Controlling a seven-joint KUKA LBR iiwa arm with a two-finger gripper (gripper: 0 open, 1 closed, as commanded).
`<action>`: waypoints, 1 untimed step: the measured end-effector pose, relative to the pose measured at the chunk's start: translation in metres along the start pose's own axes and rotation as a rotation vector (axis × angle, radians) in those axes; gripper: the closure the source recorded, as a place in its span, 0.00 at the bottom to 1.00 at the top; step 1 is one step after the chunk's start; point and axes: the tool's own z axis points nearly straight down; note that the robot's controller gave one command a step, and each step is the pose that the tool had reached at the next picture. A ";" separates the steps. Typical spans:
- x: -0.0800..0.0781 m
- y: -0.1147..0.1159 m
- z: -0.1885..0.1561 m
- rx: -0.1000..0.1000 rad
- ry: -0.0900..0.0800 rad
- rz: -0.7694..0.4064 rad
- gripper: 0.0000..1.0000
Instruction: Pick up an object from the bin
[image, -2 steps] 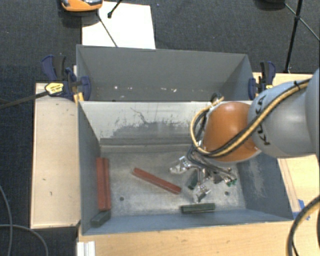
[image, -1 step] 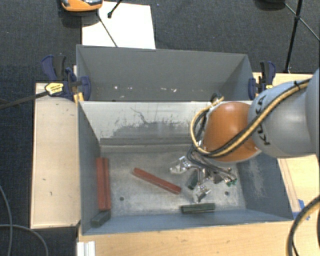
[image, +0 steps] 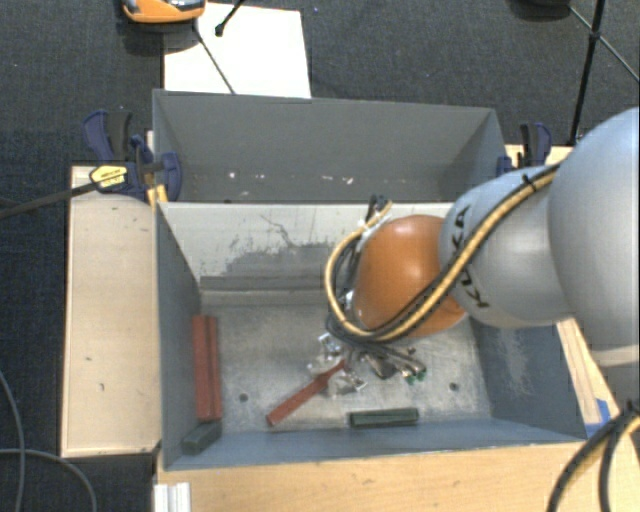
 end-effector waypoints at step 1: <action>0.000 0.000 0.000 0.000 0.000 -0.001 1.00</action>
Offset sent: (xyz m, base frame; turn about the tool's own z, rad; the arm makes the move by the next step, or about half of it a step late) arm -0.0033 -0.0033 0.1341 -0.0438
